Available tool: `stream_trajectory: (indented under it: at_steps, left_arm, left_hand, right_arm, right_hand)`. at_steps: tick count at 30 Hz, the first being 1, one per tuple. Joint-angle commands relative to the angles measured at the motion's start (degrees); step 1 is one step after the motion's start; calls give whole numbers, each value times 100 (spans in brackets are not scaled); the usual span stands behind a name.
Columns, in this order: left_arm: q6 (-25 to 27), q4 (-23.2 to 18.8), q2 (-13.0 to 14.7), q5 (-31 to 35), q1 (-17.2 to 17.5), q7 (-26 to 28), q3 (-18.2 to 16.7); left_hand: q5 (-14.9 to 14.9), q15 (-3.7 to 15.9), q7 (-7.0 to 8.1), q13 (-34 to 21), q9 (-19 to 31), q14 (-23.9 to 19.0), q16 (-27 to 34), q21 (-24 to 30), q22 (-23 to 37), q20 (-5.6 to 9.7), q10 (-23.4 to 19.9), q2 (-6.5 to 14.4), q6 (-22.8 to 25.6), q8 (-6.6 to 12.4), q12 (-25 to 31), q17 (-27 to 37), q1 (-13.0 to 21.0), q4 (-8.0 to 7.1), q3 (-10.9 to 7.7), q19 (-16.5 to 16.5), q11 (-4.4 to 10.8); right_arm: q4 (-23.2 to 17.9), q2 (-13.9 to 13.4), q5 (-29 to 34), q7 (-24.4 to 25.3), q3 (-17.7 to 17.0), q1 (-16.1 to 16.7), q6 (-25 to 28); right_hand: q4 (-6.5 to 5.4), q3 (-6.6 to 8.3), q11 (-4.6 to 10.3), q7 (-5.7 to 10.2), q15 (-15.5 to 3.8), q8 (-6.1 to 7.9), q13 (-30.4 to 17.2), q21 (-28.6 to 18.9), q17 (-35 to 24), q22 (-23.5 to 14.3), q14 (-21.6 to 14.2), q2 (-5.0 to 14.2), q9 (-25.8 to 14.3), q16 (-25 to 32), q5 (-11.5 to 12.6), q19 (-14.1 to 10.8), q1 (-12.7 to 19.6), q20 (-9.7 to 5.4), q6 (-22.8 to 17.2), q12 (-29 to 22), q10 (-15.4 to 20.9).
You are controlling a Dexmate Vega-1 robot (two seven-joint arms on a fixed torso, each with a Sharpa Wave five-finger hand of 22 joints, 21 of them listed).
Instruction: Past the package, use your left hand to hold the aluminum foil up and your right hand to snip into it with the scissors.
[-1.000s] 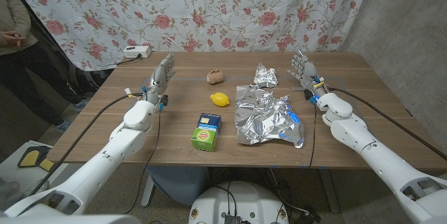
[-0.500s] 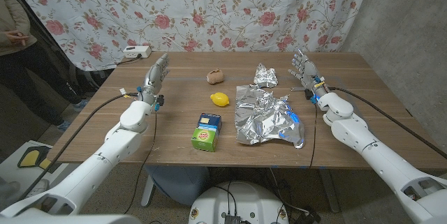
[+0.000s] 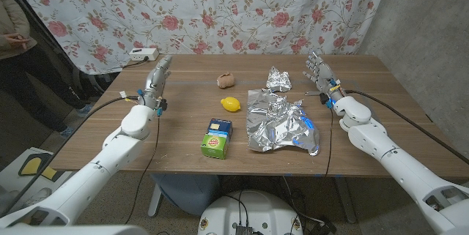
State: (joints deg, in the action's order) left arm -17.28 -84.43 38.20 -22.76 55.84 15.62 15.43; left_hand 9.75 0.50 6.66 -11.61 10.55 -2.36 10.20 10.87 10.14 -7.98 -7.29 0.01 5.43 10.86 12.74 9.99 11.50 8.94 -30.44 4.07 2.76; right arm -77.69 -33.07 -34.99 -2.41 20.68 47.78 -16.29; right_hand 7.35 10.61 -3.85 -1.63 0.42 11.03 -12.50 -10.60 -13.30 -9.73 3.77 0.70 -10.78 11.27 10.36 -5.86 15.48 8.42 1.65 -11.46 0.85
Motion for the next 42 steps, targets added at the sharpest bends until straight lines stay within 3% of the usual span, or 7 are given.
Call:
stream_trajectory:
  at_steps: [1,7,25,32,33,37,42]
  left_arm:
    - [496,-401,248,544,157,563,-66]
    - [673,-518,252,605,236,732,-116]
    - [1099,-829,415,925,471,1222,-343]
    - [1215,-934,467,1009,571,1348,-439]
    - [1219,-934,491,1042,583,1357,-449]
    - [1334,-990,532,1098,614,1390,-471]
    - [1482,-1037,583,1202,635,1434,-463]
  left_hand:
    - [35,-55,5,-13,7,-40,68,8,17,-23,-69,1,8,20,55,31,72,2,-29,-36,-8]
    - [32,-81,10,-20,9,-93,88,25,18,-24,-128,-31,15,23,79,36,72,4,-12,-9,-18]
    - [40,-65,-46,-35,12,-194,112,57,18,10,-319,-49,131,64,149,39,134,17,-13,62,-14]
    - [40,-119,6,-37,15,-253,117,67,16,29,-375,-57,223,87,159,39,203,30,-20,99,-295]
    - [40,-114,7,-37,15,-251,115,68,16,32,-373,-58,232,89,157,39,206,31,-20,102,-292]
    - [40,-78,-36,-40,16,-255,104,65,15,33,-356,-69,209,68,141,39,254,35,-21,106,-36]
    - [40,-52,-63,-40,17,-251,98,64,15,62,-353,-76,199,60,136,39,272,36,-19,110,5]
  right_arm:
    - [-32,-32,113,20,31,6,-61]
    - [-15,-19,166,35,47,9,-123]
    - [-93,-68,283,79,62,26,-164]
    - [-95,-106,413,120,97,1,-171]
    - [-68,-92,465,146,106,-6,-229]
    - [-70,-98,604,218,127,-5,-324]
    - [-74,-117,692,257,143,-12,-341]
  right_hand:
    - [31,31,7,-1,-2,23,4,11,-14,-18,40,12,-12,9,6,44,78,-4,66,-27,-33]
    - [41,40,-2,-3,-2,24,6,5,-5,-18,45,19,-12,14,4,49,102,-83,67,-28,-38]
    - [54,52,1,0,22,26,10,-4,7,-18,13,30,-12,38,-1,58,137,-63,65,-43,-9]
    - [56,55,4,3,24,28,11,-4,11,-18,13,34,-12,42,-3,68,146,-68,61,-46,-5]
    - [56,55,3,5,23,28,11,-4,11,-18,15,35,-12,42,-3,70,147,-68,62,-45,-7]
    - [59,59,1,6,14,30,12,-12,15,-17,-11,40,-12,56,-4,58,157,-62,57,-61,31]
    - [63,65,14,4,4,43,13,-22,19,-17,-23,47,-12,64,-7,39,173,-54,24,-76,70]
